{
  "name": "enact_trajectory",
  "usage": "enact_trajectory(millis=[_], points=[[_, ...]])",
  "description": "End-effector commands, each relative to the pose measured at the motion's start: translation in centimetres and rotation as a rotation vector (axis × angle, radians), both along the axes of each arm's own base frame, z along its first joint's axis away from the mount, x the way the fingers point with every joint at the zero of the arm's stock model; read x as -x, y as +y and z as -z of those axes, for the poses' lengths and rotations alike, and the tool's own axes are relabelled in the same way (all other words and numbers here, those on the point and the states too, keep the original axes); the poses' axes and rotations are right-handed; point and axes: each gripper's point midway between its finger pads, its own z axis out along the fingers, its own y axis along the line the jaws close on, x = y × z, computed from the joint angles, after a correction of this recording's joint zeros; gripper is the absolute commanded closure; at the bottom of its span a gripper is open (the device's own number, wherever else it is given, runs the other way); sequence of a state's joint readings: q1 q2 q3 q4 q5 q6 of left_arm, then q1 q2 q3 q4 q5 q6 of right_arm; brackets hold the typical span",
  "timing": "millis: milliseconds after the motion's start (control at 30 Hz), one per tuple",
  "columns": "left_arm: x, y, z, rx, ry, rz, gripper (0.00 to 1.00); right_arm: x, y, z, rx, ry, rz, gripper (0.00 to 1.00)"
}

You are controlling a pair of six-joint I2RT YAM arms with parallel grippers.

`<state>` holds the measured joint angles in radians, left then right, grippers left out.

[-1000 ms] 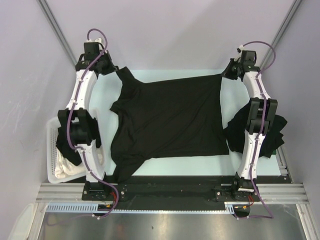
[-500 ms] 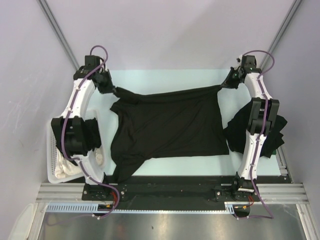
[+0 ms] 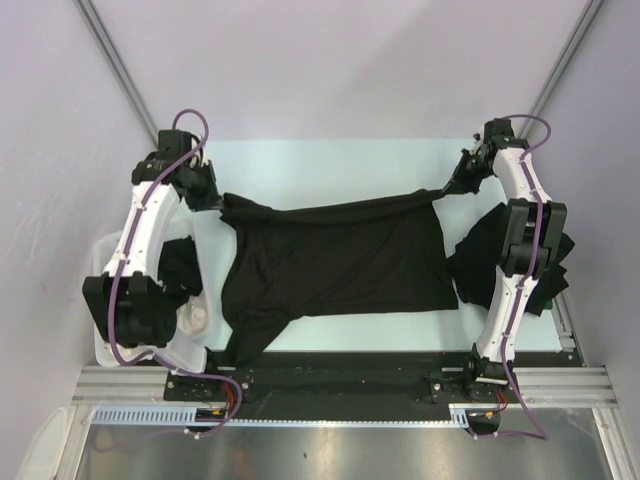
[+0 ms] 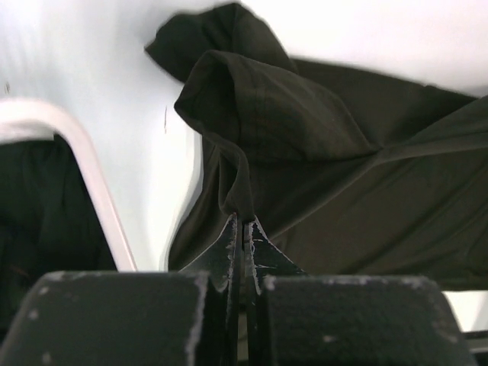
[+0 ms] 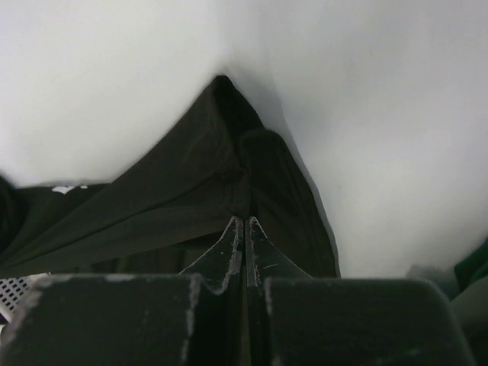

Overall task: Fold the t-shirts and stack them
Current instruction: Fold the tshirt

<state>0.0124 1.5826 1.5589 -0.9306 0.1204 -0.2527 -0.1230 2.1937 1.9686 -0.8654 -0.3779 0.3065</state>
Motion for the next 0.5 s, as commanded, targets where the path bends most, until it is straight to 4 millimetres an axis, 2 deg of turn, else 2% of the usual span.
enact_trajectory(millis=[0,233,367,467], points=[[2.5,-0.1,0.3,-0.007,0.013,0.02,1.0,3.4,0.0,-0.9,-0.002,0.091,0.014,1.0],[4.7,-1.0,2.1,0.037,0.063,0.033,1.0,6.9,-0.1,0.5,0.036,0.221,0.031,1.0],[5.9,-0.9,2.7,0.036,0.086,0.029,1.0,8.5,-0.3,0.0,0.059,0.248,0.043,1.0],[6.7,-1.1,3.1,0.046,0.099,0.031,1.0,9.8,0.5,-0.4,0.056,0.258,0.034,1.0]])
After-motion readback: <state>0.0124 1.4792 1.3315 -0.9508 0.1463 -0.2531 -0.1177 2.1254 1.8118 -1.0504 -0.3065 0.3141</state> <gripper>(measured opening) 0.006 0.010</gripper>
